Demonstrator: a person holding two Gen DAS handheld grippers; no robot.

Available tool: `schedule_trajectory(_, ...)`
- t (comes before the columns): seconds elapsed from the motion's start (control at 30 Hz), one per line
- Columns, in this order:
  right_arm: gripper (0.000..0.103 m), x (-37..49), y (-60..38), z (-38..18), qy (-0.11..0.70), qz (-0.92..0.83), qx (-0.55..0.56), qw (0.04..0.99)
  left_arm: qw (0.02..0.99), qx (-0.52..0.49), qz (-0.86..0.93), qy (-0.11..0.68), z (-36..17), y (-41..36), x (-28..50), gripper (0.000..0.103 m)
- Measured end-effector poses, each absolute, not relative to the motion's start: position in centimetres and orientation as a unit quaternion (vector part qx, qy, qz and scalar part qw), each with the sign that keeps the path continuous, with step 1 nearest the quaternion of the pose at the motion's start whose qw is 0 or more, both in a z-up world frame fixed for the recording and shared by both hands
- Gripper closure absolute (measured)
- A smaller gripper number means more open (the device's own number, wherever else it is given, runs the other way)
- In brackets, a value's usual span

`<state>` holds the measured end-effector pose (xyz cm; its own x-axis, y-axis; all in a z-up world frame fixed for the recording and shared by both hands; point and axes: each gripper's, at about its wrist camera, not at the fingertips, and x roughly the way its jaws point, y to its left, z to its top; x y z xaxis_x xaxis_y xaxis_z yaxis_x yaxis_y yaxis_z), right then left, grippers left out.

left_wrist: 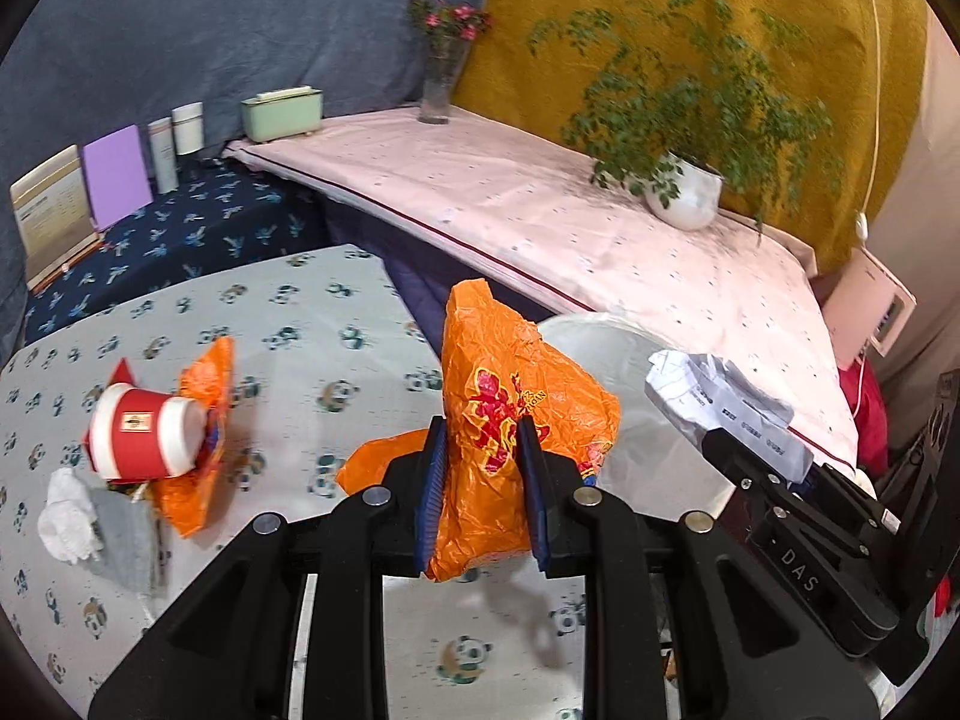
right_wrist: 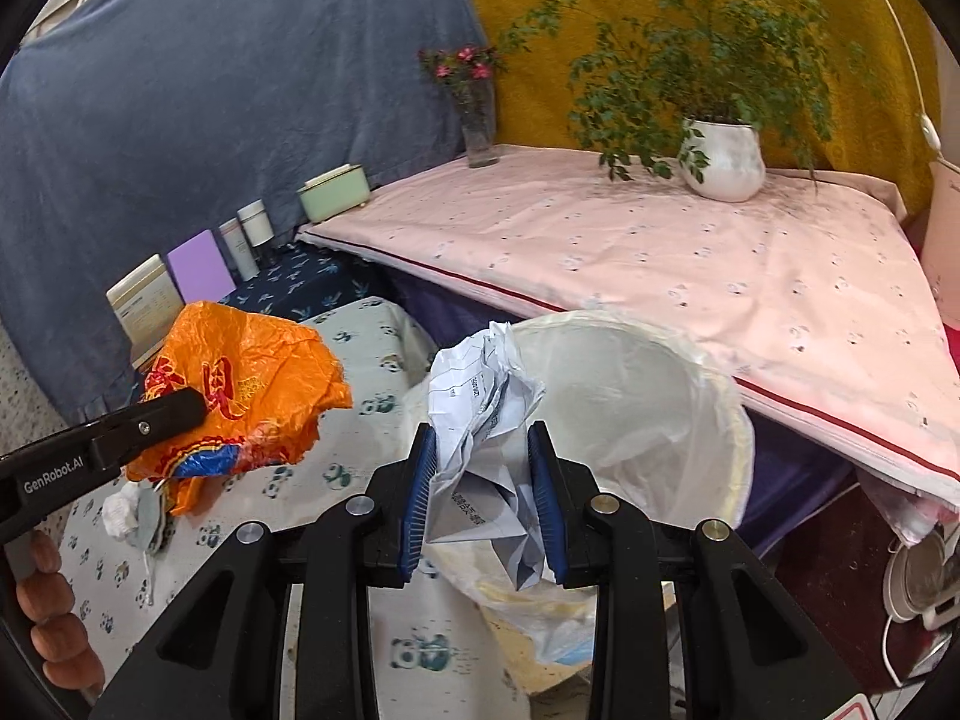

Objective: Collect trash
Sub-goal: 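Carry orange bag and white paper over the bin and open both tools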

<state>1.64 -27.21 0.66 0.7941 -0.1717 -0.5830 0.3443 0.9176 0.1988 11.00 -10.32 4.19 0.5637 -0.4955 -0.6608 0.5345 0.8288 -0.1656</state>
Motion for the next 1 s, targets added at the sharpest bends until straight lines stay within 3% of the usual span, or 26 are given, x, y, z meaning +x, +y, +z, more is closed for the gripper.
schedule_trajectory(0.6, 0.073, 1.1, -30.5, -0.3, 0.293, -0.163, 0.162, 0.928, 0.86, 0.062, -0.327, 0.386, 2.0, -17.2, 10.7, 0.077)
schedule_trajectory(0.77, 0.069, 1.2, -30.8, -0.3, 0.29, -0.169, 0.163, 0.928, 0.868, 0.065, -0.32, 0.374, 1.9, -17.5, 10.7, 0.047)
schedule_trajectory(1.0, 0.068, 1.2, -30.9, -0.1, 0.288, -0.171, 0.167, 0.927, 0.873, 0.072, -0.31, 0.37, 1.9, -17.4, 10.8, 0.04)
